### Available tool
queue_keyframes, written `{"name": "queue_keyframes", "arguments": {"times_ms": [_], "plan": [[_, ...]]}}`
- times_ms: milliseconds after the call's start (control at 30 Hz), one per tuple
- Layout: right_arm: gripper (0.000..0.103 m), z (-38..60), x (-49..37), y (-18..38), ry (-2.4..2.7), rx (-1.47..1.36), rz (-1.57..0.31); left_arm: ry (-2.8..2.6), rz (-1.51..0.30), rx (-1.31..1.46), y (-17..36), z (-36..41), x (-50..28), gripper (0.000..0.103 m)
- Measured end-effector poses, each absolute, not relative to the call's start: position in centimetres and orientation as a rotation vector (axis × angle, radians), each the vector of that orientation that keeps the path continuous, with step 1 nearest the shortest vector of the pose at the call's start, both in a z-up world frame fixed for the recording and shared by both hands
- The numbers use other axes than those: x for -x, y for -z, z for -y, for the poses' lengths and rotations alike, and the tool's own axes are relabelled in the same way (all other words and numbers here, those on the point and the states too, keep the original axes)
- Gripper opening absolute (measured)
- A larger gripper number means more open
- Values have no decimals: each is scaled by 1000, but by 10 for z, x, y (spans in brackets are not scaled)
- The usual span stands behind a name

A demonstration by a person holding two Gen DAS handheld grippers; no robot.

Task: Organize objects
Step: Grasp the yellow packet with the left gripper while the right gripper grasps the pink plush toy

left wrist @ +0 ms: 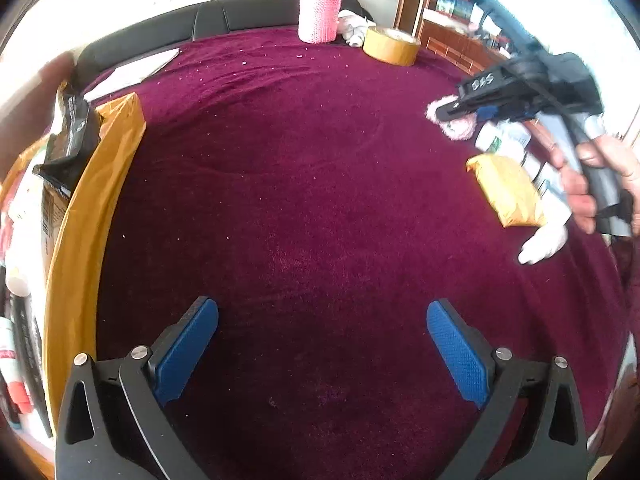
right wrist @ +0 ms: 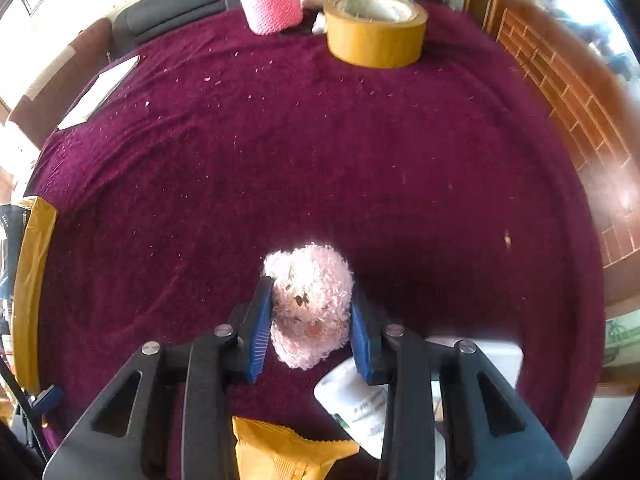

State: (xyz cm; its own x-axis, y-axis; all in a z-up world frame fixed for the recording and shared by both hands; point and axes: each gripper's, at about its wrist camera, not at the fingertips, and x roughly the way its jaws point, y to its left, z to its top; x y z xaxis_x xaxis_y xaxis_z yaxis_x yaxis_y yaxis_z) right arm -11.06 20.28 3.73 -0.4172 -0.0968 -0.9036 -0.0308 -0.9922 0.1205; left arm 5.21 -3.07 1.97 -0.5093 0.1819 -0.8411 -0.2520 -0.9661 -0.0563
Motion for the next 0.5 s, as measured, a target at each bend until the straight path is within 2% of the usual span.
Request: {"name": "queue_keyframes", "arguments": {"times_ms": [67,233,367,500], "plan": [[28,-204,96,-41,2628,-1616,243,-2532,-204,1412,-17,22,-53,101],[28,-222,38,-74,2654,-1286,526,-2441,-62,1358,-37,20,-58,100],[29,-245,6,-89,2574,-1022,733,-2486,-111,1255,-65,-6,-51,100],[30,-276,-6,-85,2541,-904,881,-2466,-112,1236,-71,-42,-29,100]]}}
